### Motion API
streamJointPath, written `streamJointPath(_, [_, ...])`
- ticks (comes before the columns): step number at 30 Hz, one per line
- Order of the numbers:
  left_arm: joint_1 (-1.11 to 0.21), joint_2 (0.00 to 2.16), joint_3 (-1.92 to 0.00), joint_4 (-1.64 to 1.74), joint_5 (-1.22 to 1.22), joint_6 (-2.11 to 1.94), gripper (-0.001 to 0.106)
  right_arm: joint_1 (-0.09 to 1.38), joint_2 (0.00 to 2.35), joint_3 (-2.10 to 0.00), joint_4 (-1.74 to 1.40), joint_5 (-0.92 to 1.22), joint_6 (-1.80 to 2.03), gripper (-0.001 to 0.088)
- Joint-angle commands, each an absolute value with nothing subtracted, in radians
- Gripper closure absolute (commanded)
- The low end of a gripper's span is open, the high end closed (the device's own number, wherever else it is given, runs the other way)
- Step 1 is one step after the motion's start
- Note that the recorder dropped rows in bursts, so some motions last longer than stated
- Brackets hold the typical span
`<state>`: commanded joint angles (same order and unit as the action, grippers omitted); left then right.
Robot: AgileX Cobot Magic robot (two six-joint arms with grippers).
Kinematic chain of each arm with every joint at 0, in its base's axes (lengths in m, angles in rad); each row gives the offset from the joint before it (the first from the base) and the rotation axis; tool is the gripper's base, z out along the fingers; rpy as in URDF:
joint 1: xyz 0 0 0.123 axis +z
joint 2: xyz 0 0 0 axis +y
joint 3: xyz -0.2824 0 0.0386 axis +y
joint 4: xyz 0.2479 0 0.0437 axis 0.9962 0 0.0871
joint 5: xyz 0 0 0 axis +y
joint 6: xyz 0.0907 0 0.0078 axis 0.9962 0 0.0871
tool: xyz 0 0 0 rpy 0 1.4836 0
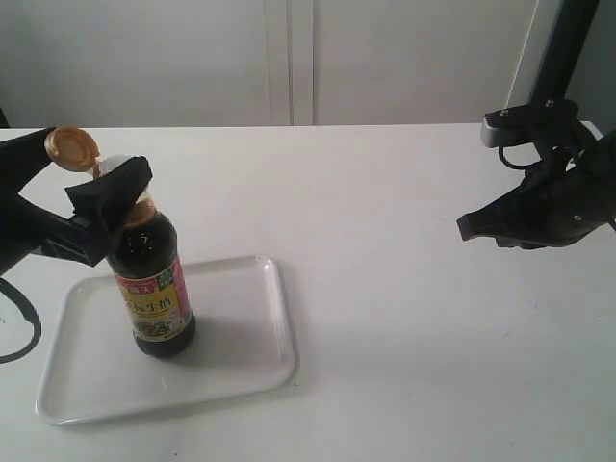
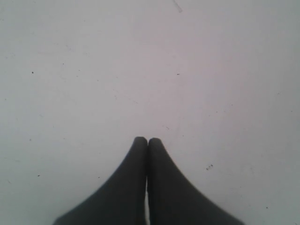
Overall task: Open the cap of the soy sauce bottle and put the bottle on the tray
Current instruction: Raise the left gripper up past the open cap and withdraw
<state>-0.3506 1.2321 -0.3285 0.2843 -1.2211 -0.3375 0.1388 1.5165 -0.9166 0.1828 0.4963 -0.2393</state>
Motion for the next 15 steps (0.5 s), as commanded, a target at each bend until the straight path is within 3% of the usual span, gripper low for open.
streamJointPath(15, [-0.351,1.174,-0.352,0.225,-1.221,-0.324,0.0,0.139,1.517,-0.917,0.187,0.483,-0.239,0.0868])
